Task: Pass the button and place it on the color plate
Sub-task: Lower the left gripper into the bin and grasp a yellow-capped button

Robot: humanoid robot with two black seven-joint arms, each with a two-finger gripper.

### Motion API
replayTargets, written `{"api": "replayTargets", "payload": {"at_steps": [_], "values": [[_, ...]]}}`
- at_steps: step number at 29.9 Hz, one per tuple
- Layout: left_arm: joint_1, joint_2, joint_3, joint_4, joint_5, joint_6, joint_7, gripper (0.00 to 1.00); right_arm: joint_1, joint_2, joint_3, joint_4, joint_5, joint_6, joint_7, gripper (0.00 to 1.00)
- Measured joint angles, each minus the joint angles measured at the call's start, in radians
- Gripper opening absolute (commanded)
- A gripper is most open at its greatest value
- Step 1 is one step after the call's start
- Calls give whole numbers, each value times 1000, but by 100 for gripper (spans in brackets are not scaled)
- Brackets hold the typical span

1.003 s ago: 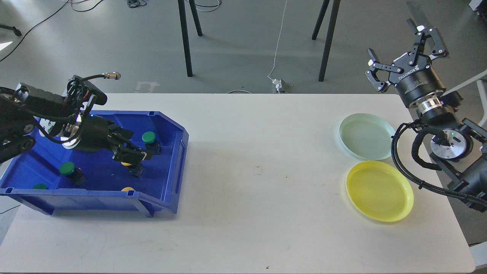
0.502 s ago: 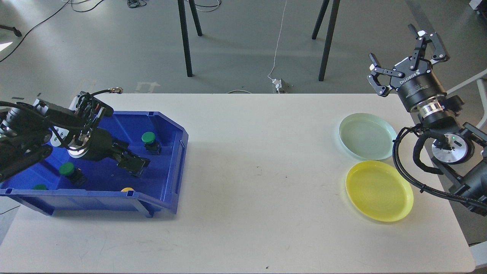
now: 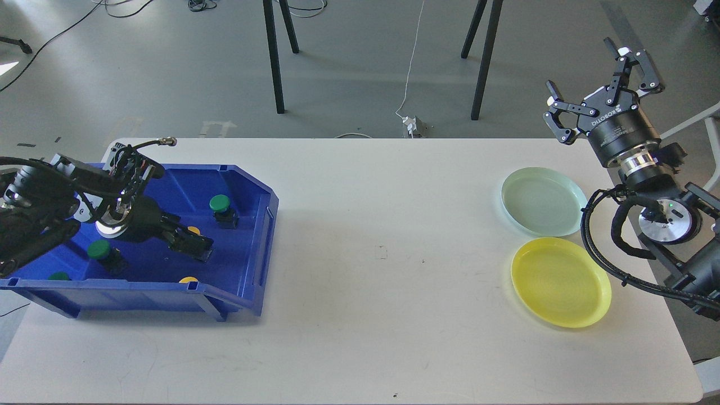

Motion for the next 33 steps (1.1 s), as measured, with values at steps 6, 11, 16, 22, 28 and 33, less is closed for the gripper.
{"api": "replayTargets", "payload": {"at_steps": [6, 11, 16, 22, 28, 33], "values": [[4, -36, -1, 46, -1, 0, 0, 97, -7, -1, 0, 0, 0, 0, 0, 99], [9, -51, -2, 71, -9, 0, 0, 96, -19, -2, 2, 1, 0, 0, 0, 99], [14, -53, -2, 75, -9, 0, 0, 84, -28, -3, 6, 3, 0, 0, 0, 99], [19, -53, -2, 86, -7, 0, 0, 62, -31, -3, 6, 3, 0, 0, 0, 99], [20, -52, -2, 86, -4, 0, 0, 40, -37, -3, 6, 3, 0, 0, 0, 99], [20, -51, -2, 87, -4, 0, 0, 9, -42, -3, 8, 3, 0, 0, 0, 99]]}}
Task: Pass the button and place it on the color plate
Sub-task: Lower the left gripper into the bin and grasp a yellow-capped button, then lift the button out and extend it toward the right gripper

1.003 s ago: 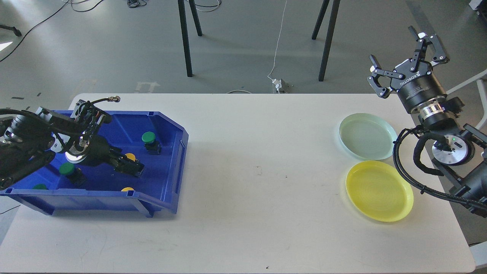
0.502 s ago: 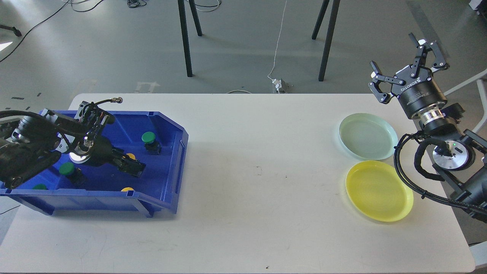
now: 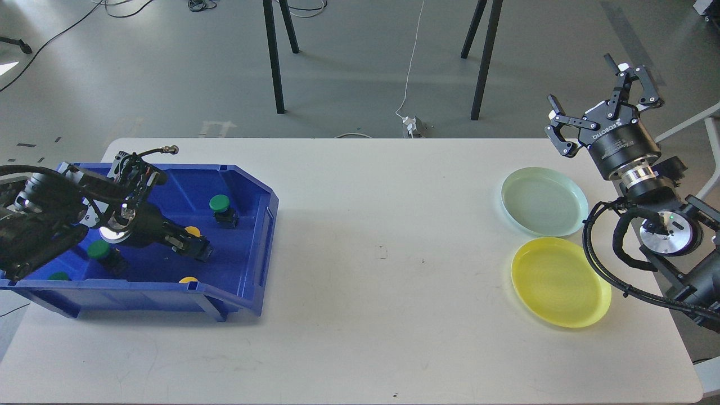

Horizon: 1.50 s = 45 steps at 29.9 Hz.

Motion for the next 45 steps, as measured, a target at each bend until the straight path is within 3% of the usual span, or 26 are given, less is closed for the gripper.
{"api": "replayTargets", "payload": {"at_steps": [8, 12, 23, 28, 32, 37, 40, 45], "values": [[-1, 2, -1, -4, -5, 0, 0, 5, -12, 0, 12, 0, 0, 0, 0, 99], [-16, 65, -23, -66, -10, 0, 0, 6, -14, 0, 17, 0, 0, 0, 0, 99], [-83, 537, -178, -548, -138, 0, 0, 7, -16, 6, 42, 0, 0, 0, 0, 99], [-82, 624, -235, -677, -456, 0, 0, 7, -26, 1, 65, 43, 7, 0, 0, 99], [-82, 567, -252, -703, -662, 0, 0, 7, -28, -3, 79, 84, -5, -4, 0, 99], [-81, 376, -259, -694, -907, 0, 0, 7, -32, -32, 68, 161, -94, -33, -1, 99], [-80, 203, -274, -646, -1012, 0, 0, 7, -60, -38, 58, 214, -188, -60, -1, 99], [-67, -65, -281, -466, -1089, 0, 0, 7, -113, -25, 24, 341, -361, -186, 20, 99]]}}
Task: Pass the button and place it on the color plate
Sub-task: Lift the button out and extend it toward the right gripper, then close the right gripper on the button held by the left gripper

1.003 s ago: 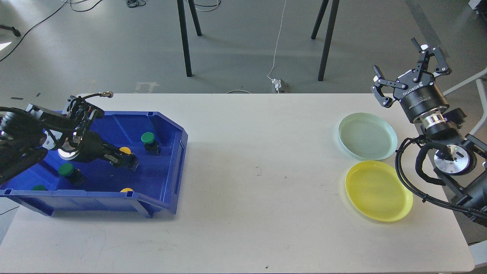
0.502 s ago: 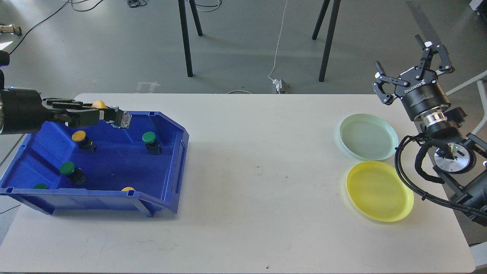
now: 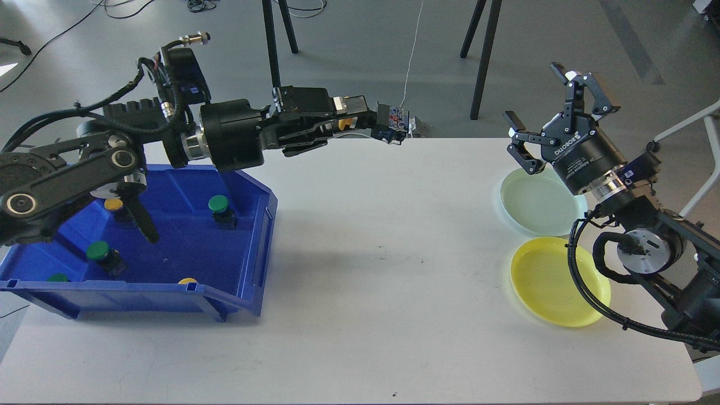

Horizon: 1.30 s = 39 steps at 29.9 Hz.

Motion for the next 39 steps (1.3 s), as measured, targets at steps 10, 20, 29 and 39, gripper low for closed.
{"api": "replayTargets", "payload": {"at_steps": [10, 20, 29, 39], "values": [[45, -102, -37, 98, -15, 0, 0, 7, 1, -9, -160, 130, -107, 9, 40, 99], [49, -105, -38, 99, -15, 0, 0, 7, 75, 19, -207, 126, -99, 81, 40, 99], [50, -105, -40, 99, -15, 0, 0, 8, 146, 28, -250, 124, -53, 85, 40, 99], [51, -105, -40, 100, -16, 0, 0, 8, 270, 39, -372, 112, -48, 86, 40, 98]]}}
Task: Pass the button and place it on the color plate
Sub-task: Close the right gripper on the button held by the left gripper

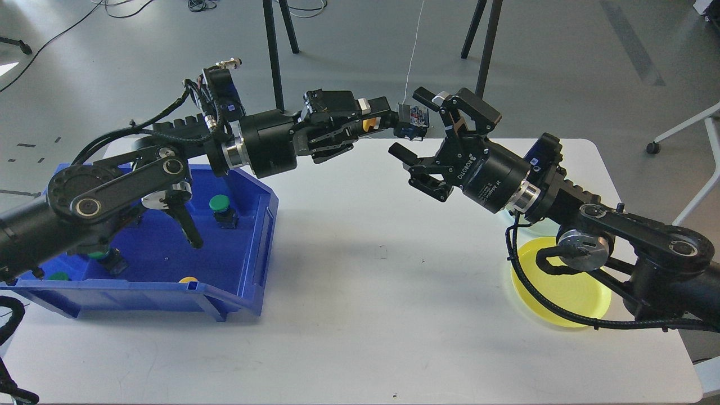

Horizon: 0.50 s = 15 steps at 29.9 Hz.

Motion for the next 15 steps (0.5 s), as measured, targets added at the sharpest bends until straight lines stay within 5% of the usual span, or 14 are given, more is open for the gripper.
{"api": "replayTargets", "payload": {"at_steps": [15], "values": [[1, 0, 0, 2, 0, 0, 0, 8, 24, -13, -26, -9, 35, 13, 0, 52]]}}
